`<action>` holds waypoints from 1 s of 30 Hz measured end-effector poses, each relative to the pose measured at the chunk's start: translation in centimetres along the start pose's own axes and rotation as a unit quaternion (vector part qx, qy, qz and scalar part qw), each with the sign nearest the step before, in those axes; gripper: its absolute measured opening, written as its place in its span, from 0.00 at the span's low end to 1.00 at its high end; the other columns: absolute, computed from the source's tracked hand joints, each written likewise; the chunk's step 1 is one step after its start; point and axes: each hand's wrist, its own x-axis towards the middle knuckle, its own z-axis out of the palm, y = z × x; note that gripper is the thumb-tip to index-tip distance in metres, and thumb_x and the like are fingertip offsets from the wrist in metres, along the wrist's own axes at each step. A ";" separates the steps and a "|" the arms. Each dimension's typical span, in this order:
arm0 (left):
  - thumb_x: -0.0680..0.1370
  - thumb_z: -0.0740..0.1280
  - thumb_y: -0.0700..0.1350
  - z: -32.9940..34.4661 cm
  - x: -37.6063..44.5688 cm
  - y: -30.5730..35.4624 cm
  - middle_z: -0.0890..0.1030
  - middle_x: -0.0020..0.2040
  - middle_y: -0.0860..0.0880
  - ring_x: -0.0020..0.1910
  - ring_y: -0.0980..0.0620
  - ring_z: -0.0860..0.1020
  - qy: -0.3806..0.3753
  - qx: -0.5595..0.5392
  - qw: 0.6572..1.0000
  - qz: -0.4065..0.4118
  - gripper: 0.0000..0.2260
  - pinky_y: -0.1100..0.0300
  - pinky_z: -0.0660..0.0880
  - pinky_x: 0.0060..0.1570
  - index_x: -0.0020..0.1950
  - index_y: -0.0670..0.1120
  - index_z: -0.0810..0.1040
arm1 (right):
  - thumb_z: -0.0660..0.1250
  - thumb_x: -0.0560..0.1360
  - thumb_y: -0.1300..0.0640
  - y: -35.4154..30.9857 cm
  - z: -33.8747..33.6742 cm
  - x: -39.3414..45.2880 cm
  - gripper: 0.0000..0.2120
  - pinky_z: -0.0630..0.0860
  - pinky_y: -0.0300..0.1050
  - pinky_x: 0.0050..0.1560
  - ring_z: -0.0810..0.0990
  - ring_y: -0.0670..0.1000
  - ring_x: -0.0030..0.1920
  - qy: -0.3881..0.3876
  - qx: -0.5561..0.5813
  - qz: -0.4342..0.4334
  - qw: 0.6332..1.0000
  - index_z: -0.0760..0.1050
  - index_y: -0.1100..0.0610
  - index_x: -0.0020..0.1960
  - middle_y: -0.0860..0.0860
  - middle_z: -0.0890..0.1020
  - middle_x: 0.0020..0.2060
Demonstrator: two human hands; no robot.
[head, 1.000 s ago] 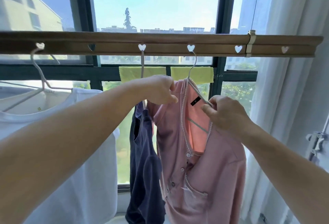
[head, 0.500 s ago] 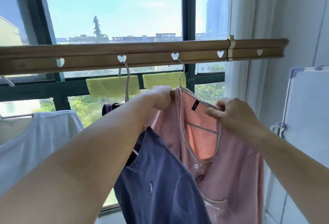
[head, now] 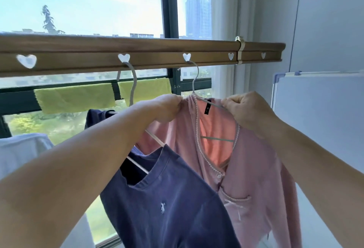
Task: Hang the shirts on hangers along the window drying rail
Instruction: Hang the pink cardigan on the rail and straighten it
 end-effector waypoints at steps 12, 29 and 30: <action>0.81 0.55 0.40 0.5 0.9 -0.5 0.78 0.56 0.42 0.55 0.42 0.76 0.053 0.032 0.996 0.070 0.12 0.59 0.66 0.47 0.60 0.42 0.73 | 0.62 0.77 0.55 -2.4 0.1 1.4 0.26 0.60 0.35 0.24 0.64 0.45 0.23 0.077 -0.091 -0.066 0.991 0.60 0.54 0.21 0.45 0.68 0.14; 0.79 0.61 0.51 -0.3 -2.4 -2.1 0.69 0.63 0.47 0.54 0.50 0.72 -0.005 0.125 0.990 0.070 0.17 0.57 0.71 0.51 0.65 0.46 0.65 | 0.56 0.79 0.52 -1.6 -0.2 -1.1 0.14 0.62 0.43 0.35 0.69 0.56 0.35 0.041 -0.256 -0.128 0.957 0.78 0.55 0.44 0.51 0.73 0.30; 0.79 0.61 0.51 -0.3 -2.9 -2.1 0.71 0.61 0.47 0.52 0.51 0.73 -0.028 0.150 0.986 0.072 0.16 0.59 0.69 0.48 0.63 0.45 0.66 | 0.56 0.79 0.53 -1.8 -0.3 -1.3 0.14 0.60 0.43 0.33 0.69 0.56 0.34 0.037 -0.256 -0.126 0.958 0.77 0.55 0.42 0.49 0.69 0.27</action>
